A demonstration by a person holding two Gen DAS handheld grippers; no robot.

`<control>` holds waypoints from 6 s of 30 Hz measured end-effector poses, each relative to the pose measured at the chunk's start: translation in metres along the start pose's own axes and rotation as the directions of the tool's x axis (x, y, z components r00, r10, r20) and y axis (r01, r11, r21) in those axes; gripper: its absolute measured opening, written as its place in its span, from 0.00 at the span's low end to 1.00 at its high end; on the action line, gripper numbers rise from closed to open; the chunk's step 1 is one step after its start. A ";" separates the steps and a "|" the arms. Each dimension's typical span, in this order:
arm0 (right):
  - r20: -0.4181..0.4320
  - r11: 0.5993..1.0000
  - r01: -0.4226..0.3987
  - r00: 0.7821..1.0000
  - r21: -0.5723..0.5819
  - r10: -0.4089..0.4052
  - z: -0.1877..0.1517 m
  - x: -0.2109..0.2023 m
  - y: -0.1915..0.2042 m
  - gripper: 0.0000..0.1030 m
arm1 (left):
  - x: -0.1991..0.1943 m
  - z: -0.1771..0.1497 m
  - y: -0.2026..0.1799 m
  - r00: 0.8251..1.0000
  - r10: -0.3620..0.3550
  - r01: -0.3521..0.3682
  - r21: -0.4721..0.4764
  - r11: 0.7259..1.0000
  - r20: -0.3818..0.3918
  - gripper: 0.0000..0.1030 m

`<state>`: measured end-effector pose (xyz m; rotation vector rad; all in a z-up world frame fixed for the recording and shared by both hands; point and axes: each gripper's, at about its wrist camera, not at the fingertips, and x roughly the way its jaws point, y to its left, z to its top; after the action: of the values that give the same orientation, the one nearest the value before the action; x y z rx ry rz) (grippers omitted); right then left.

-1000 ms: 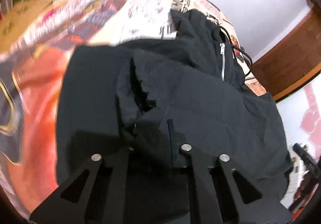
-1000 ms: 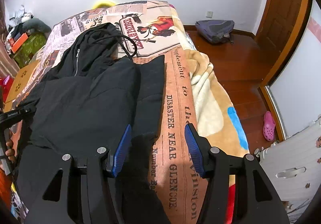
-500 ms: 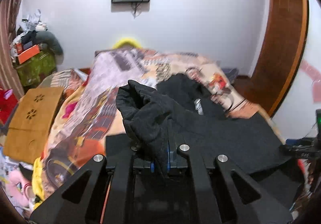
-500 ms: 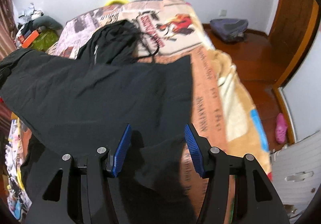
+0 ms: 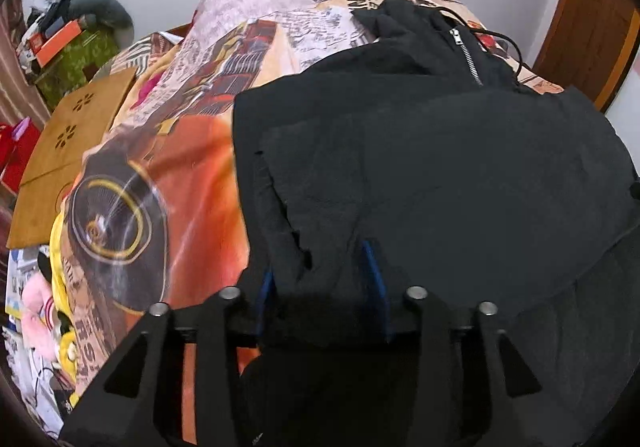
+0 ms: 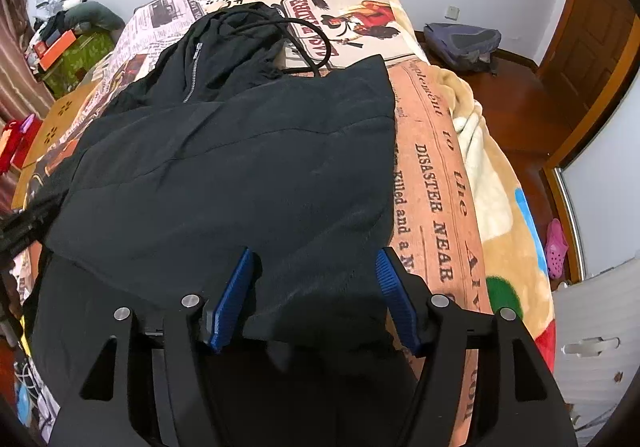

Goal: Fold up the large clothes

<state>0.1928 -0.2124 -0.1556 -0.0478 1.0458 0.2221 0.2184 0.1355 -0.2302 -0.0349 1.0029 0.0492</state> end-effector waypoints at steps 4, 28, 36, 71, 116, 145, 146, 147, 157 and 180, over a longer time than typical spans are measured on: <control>-0.005 1.000 0.011 1.000 0.006 -0.011 0.003 0.000 0.003 0.58 | -0.008 -0.002 0.005 0.999 0.045 -0.045 0.014 0.999 -0.020 0.55; 0.272 0.992 -0.033 0.960 -0.125 0.066 0.078 -0.047 0.056 0.58 | -0.086 0.120 -0.060 0.961 -0.005 -0.038 0.150 0.988 0.278 0.71; 0.286 0.993 -0.060 0.954 -0.103 0.087 0.140 -0.020 0.058 0.58 | -0.043 0.181 -0.078 0.962 -0.060 0.026 0.128 0.991 0.265 0.73; 0.024 0.972 -0.188 0.982 0.143 0.187 0.246 0.157 0.038 0.15 | 0.142 0.259 -0.103 0.994 -0.103 0.101 0.059 0.993 0.033 0.16; 0.278 0.988 -0.088 0.953 -0.124 0.120 0.058 -0.061 0.042 0.57 | -0.050 0.102 -0.102 0.971 -0.207 0.171 0.256 0.952 0.121 0.52; 0.105 0.953 -0.301 0.947 -0.030 0.302 0.099 0.023 0.044 0.13 | -0.008 0.148 -0.127 0.957 -0.280 0.248 0.286 0.926 0.077 0.27; 0.115 0.949 -0.312 0.942 -0.037 0.314 0.099 0.015 0.046 0.12 | -0.017 0.144 -0.124 0.954 -0.288 0.253 0.286 0.924 0.086 0.27; 0.125 0.947 -0.318 0.939 -0.041 0.320 0.096 0.004 0.047 0.12 | -0.026 0.140 -0.122 0.951 -0.295 0.259 0.285 0.923 0.091 0.27; 0.105 0.955 -0.254 0.957 -0.152 0.271 0.048 -0.048 0.073 0.17 | -0.067 0.072 -0.100 0.960 -0.278 0.265 0.274 0.925 0.010 0.34; 0.218 0.962 -0.223 0.942 -0.159 0.255 0.045 -0.094 0.098 0.49 | -0.107 0.056 -0.053 0.969 -0.216 0.196 0.159 0.968 0.122 0.57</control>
<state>0.1660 -0.1252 -0.0459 -0.0129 0.7962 0.5073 0.2113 0.0827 -0.1093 -0.0015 0.8569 -0.2104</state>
